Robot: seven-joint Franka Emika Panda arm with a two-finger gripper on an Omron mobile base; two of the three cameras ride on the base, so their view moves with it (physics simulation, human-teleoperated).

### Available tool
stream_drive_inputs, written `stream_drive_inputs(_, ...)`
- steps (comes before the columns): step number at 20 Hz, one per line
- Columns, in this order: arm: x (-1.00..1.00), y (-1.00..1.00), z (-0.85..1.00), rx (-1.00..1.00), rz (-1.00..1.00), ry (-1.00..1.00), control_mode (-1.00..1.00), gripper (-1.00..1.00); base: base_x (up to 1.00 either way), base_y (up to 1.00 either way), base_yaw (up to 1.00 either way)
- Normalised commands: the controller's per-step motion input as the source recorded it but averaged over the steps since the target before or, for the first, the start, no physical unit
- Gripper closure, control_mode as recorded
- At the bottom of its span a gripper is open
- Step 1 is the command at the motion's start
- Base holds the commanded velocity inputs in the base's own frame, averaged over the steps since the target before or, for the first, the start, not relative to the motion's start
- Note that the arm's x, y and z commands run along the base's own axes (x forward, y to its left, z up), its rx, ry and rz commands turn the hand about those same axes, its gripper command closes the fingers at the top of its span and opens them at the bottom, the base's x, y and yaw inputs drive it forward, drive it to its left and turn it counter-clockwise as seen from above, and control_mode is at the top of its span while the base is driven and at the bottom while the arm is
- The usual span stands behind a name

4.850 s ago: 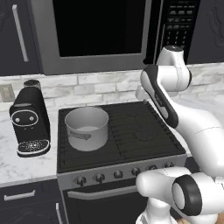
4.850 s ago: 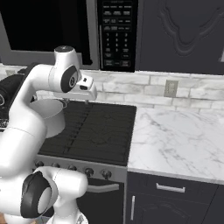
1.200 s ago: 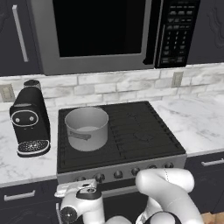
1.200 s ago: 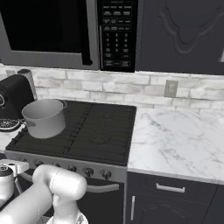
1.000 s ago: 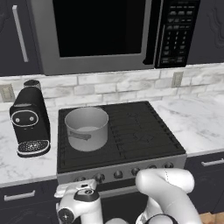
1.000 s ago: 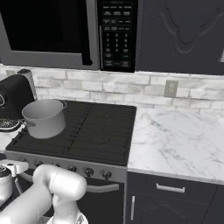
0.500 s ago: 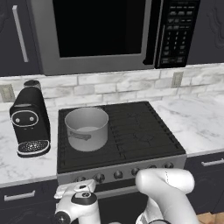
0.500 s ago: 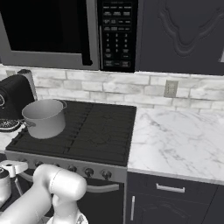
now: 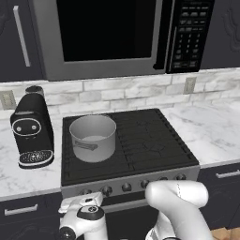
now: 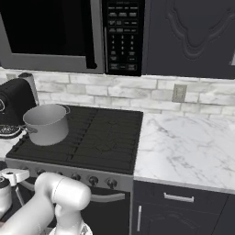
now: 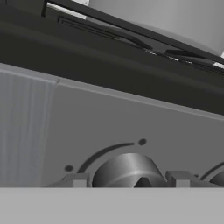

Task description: Turn on the front left burner of the stove.

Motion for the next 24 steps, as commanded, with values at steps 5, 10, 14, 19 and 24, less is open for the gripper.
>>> stream_drive_inputs(5,0.0,0.01,-0.05,-0.03,0.02,0.0,-1.0,1.0,0.0,0.0,0.0)
stream_drive_inputs(10,0.0,0.0,-0.21,-0.2,0.01,0.0,-1.0,1.0,0.0,0.0,0.0)
stream_drive_inputs(14,0.0,0.07,-0.42,-0.48,0.01,0.0,-1.0,1.0,0.0,0.0,0.0)
stream_drive_inputs(19,0.0,0.01,-0.42,-0.53,0.07,0.08,-1.0,1.0,0.0,0.0,0.0)
stream_drive_inputs(24,0.0,0.0,-0.39,-0.5,0.13,0.17,-1.0,1.0,0.0,0.0,0.0)
